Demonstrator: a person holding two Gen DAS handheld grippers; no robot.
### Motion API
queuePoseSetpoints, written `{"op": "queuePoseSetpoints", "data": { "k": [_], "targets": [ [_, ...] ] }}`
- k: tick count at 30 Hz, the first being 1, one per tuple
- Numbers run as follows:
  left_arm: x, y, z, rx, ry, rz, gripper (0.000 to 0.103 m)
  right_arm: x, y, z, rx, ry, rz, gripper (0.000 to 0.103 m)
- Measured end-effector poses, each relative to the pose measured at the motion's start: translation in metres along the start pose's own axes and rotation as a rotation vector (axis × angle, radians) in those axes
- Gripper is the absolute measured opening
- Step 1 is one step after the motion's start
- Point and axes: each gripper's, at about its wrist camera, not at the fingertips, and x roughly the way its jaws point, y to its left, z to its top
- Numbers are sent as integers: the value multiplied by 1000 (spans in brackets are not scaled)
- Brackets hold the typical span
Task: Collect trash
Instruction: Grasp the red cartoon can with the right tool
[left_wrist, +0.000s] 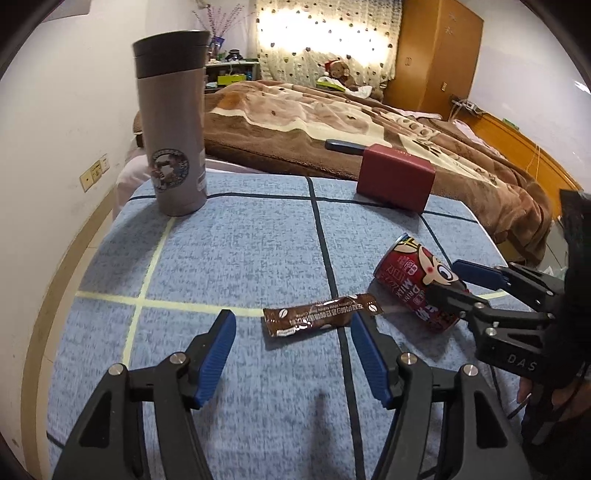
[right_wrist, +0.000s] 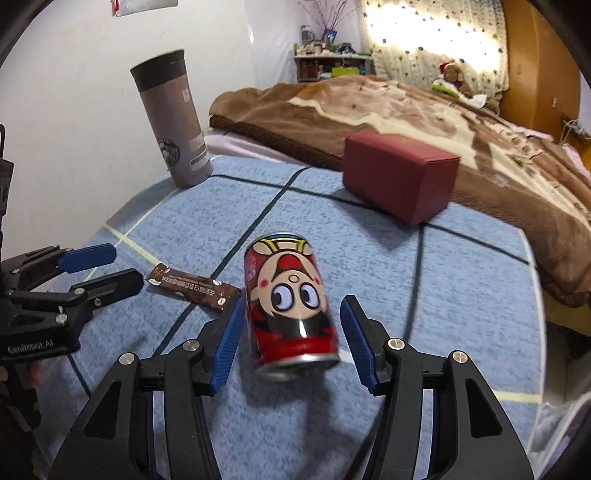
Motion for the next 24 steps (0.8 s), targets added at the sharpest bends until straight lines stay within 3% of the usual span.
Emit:
{"op": "queuePoseSetpoints", "data": {
  "k": [5, 18, 24],
  "targets": [
    [12, -3, 1, 59, 38, -16, 68, 9, 0, 2, 6, 39, -9, 56],
    [41, -23, 5, 250, 78, -13, 68, -6, -16, -11, 62, 25, -39, 55],
    [39, -31, -3, 258, 120, -126, 68, -5, -34, -11, 96, 23, -49, 56]
  ]
}}
